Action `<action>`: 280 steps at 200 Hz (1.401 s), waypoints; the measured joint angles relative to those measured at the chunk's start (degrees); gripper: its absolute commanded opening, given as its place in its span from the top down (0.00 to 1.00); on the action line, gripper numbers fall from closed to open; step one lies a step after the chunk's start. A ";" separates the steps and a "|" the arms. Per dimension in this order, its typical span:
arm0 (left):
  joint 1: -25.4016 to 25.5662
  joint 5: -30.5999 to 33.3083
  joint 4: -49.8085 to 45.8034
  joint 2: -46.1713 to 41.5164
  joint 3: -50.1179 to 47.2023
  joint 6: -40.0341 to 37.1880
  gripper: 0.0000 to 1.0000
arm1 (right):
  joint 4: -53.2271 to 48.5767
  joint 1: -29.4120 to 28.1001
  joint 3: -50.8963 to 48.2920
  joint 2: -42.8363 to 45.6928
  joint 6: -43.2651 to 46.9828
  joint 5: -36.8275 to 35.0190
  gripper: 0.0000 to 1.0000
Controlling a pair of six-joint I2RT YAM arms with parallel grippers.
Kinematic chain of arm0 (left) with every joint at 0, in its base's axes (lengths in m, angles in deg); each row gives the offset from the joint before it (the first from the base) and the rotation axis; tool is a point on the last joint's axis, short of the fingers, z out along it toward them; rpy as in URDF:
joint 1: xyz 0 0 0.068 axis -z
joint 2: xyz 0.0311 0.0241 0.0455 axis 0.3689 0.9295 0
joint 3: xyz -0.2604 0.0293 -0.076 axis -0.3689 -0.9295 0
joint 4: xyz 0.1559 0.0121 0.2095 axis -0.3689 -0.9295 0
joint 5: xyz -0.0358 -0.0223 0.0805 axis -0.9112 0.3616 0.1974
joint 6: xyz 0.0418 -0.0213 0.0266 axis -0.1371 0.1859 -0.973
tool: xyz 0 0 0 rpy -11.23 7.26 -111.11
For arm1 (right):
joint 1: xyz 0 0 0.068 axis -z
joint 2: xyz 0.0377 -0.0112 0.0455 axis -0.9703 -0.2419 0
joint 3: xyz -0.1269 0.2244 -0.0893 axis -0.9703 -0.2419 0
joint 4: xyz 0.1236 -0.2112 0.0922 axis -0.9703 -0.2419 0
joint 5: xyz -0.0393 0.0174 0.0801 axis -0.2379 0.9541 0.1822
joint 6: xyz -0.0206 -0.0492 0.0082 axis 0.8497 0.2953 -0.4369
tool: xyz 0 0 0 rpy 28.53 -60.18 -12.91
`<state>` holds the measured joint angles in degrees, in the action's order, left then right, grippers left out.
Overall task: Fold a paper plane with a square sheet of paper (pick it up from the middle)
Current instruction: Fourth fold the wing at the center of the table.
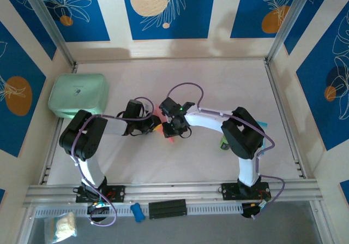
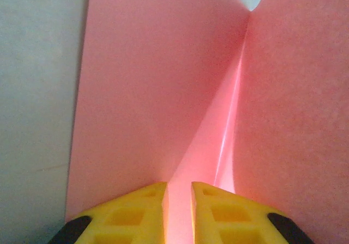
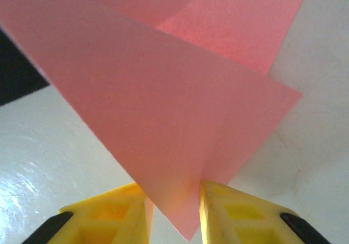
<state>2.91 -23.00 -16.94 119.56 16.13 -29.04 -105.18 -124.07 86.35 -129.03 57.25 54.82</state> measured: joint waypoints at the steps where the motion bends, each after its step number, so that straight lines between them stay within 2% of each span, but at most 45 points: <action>1: 0.00 -0.02 0.00 0.00 0.00 0.00 0.81 | -0.07 -0.04 0.02 0.00 0.07 -0.11 0.76; 73: 0.00 0.00 -0.04 0.00 0.04 0.00 0.81 | -0.74 -1.09 1.88 -0.85 1.11 -1.66 0.89; 149: 0.00 0.00 -0.04 0.00 0.04 0.02 0.81 | 1.92 0.24 0.98 -1.33 2.34 3.56 0.91; 220: 0.00 0.50 -1.75 -1.11 0.02 -0.04 0.78 | 5.51 2.99 -2.14 -1.33 3.21 9.01 0.90; 280: 0.00 1.14 -3.89 -1.79 0.04 -1.03 0.78 | 5.66 2.64 -2.45 -0.90 3.98 6.38 0.79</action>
<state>2.91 -21.87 -20.83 117.77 16.17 -30.07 -99.52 -121.43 83.90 -129.92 61.23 61.21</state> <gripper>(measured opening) 0.219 0.199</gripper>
